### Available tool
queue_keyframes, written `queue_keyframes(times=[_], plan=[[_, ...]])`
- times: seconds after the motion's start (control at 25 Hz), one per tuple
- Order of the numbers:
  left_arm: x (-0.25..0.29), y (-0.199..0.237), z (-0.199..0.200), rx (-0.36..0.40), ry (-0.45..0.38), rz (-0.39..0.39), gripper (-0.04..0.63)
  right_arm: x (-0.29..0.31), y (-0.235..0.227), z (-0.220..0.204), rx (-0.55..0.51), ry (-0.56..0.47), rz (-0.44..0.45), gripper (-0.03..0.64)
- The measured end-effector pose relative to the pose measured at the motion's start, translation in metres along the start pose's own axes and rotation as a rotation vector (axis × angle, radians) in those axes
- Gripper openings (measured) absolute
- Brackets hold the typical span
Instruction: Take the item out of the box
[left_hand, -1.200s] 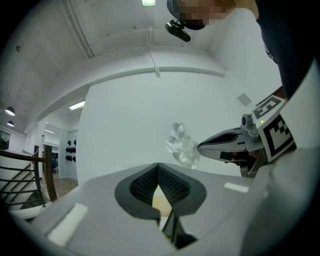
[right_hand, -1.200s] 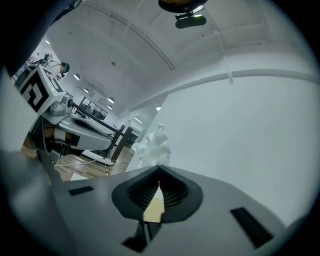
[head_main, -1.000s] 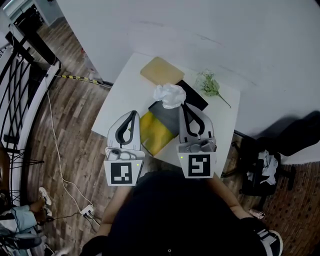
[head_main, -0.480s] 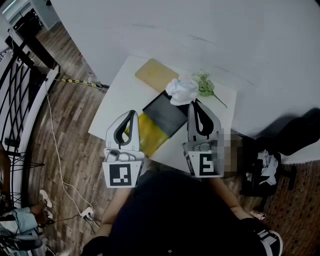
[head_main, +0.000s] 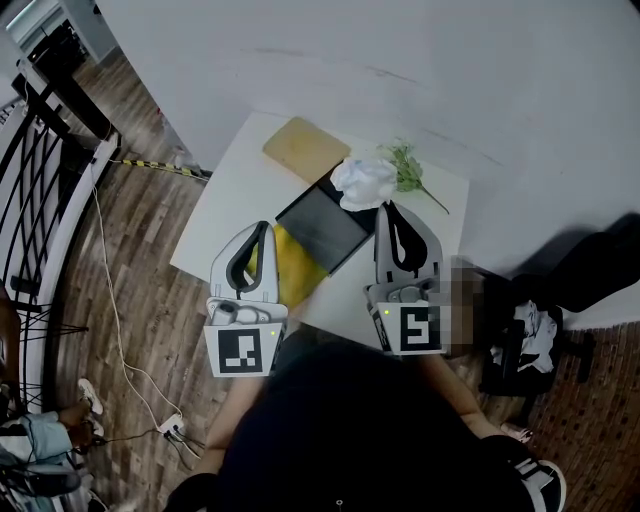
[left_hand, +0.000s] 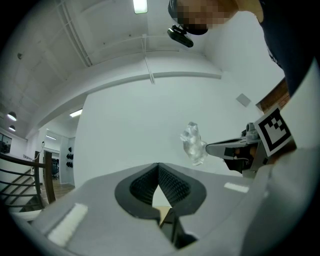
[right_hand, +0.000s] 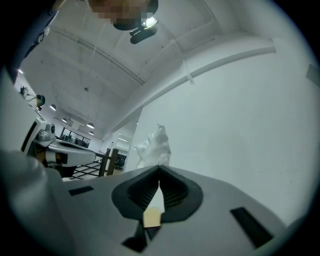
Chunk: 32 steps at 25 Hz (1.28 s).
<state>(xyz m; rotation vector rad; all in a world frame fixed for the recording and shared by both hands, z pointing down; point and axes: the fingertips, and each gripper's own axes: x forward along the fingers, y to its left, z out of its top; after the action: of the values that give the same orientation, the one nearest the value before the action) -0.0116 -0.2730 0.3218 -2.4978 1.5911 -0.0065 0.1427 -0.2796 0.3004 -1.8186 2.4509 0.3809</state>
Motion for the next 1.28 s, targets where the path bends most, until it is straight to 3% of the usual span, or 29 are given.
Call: queue_keyframes(times=[0.64,0.8,0.92,1.08,1.28], plan=[[-0.002,-0.012,0.001,0.013,0.016,0.014,0.009,-0.011,-0.012,-0.008,0.013,0.021,0.005,0.014],[-0.001,-0.014,0.016,0.041,-0.055,0.001,0.009,-0.016,-0.012,-0.007,0.013,0.02,0.008,0.013],[-0.005,-0.016,0.006,0.027,-0.006,0.006,0.009,-0.02,-0.011,-0.009,0.015,0.03,0.009,0.013],[-0.008,-0.018,0.008,0.034,-0.016,-0.001,0.009,-0.023,-0.01,-0.006,0.011,0.022,0.008,0.012],[-0.015,-0.021,0.0,0.02,0.033,0.001,0.009,-0.027,-0.007,-0.005,0.01,0.023,0.016,0.014]])
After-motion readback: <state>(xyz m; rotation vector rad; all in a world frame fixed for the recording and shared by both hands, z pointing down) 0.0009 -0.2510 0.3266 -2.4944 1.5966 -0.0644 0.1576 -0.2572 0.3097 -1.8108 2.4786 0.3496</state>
